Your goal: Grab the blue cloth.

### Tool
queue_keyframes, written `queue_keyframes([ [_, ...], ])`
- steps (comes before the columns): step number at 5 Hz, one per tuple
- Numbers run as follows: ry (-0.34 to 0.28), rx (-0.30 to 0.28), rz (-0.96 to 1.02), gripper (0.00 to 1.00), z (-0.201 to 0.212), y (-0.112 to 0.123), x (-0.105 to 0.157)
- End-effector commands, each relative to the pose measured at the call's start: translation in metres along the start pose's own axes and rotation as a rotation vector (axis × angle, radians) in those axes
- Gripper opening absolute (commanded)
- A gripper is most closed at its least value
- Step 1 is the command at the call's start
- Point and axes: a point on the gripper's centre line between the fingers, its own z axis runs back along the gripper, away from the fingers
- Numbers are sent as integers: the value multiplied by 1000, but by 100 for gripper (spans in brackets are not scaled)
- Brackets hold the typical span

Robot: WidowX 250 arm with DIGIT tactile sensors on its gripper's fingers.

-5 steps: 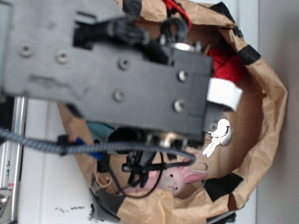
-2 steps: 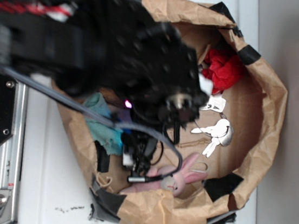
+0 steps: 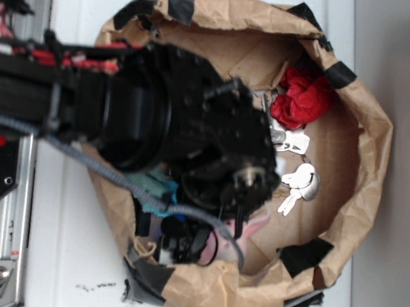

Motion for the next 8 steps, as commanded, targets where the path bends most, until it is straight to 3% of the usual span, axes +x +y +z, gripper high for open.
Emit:
queue_keyframes([
  [1, -7, 71, 20, 100, 12, -15, -39],
  [2, 21, 100, 83, 0, 13, -7, -38],
  [5, 20, 168, 135, 0, 7, 5, -28],
  [6, -18, 251, 136, 0, 19, 9, -27],
  [7, -239, 337, 127, 0, 73, 13, -25],
  [8, -347, 317, 209, 0, 126, 15, -31],
])
